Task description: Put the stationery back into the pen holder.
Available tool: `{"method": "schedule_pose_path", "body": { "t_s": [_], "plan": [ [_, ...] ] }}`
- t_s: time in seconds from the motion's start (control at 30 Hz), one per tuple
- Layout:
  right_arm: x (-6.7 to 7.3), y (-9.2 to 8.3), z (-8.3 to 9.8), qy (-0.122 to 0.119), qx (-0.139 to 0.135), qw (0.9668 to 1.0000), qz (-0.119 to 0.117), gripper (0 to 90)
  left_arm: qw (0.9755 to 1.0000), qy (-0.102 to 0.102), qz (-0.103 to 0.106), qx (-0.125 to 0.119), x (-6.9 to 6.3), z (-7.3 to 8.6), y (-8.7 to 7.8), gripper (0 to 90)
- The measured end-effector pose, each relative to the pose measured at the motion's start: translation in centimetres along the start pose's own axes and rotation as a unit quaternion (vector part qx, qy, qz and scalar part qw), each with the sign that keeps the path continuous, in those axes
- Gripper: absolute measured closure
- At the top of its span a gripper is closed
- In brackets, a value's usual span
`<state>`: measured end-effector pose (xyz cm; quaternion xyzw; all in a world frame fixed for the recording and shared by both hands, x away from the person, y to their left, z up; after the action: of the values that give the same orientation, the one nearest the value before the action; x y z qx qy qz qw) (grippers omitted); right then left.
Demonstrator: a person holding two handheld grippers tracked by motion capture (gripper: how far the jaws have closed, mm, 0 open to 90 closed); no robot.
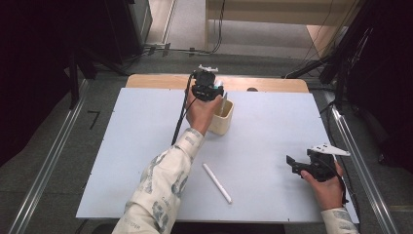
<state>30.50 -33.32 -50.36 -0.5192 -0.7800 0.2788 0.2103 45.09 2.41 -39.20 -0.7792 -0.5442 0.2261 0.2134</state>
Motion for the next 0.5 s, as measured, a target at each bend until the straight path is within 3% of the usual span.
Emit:
{"method": "schedule_pose_path", "body": {
  "t_s": [0.5],
  "plan": [
    [0.0, 0.03, -0.01, 0.001, 0.001, 1.0, 0.0, 11.4, 1.0, -0.005, 0.003, 0.003, -0.02, -0.07, 0.39, 66.1]
  ]
}}
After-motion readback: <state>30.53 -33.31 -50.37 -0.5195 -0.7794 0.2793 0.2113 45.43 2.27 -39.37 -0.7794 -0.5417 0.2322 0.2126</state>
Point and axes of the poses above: each handheld gripper's, and its own axes: y roughly forward along the jaws, z roughly out of its underside, x roughly to its left, the point moved 1 cm from there along y, roughly forward along the jaws, and after that the axes turned 1 degree about -z, right-handed, at the moved point
